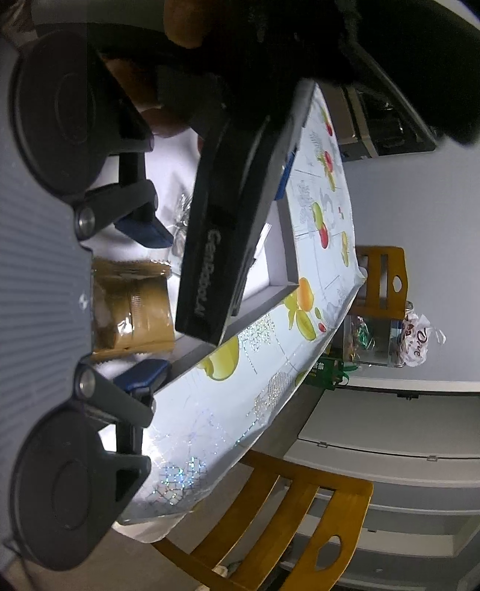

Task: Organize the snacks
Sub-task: 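Release the seed bag into the box with the left tool while the right tool releases the wafer packet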

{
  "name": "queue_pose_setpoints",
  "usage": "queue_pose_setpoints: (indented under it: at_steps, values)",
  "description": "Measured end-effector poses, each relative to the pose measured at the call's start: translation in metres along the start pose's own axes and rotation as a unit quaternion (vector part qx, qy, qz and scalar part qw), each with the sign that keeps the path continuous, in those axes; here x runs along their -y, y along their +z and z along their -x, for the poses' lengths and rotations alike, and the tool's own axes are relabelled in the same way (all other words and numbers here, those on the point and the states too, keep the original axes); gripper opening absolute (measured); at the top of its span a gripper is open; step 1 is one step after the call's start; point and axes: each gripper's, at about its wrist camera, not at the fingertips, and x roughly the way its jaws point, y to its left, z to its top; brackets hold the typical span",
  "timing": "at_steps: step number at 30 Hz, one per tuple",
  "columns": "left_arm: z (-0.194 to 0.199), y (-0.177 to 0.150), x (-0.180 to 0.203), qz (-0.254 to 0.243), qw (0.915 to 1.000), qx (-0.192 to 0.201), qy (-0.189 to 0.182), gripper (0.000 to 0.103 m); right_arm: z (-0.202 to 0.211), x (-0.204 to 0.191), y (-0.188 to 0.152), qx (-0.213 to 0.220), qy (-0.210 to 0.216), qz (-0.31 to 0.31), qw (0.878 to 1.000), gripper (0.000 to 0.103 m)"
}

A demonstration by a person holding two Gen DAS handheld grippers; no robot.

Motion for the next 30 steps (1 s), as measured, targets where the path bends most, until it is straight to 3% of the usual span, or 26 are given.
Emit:
queue_pose_setpoints:
  at_steps: [8,13,30]
  values:
    - [0.019,-0.004,-0.005,0.007,0.9999,0.011,-0.011,0.103,0.013,-0.001,0.000,0.014,0.002,-0.004,1.000,0.083]
    - [0.039,-0.013,-0.004,-0.004,0.9995,0.032,0.003,0.103,0.028,-0.004,0.002,0.029,0.015,0.001,0.999,0.088]
    - [0.086,-0.028,-0.021,0.009,0.9979,0.064,-0.005,0.103,0.049,-0.030,0.003,0.032,0.032,0.025,0.999,0.089]
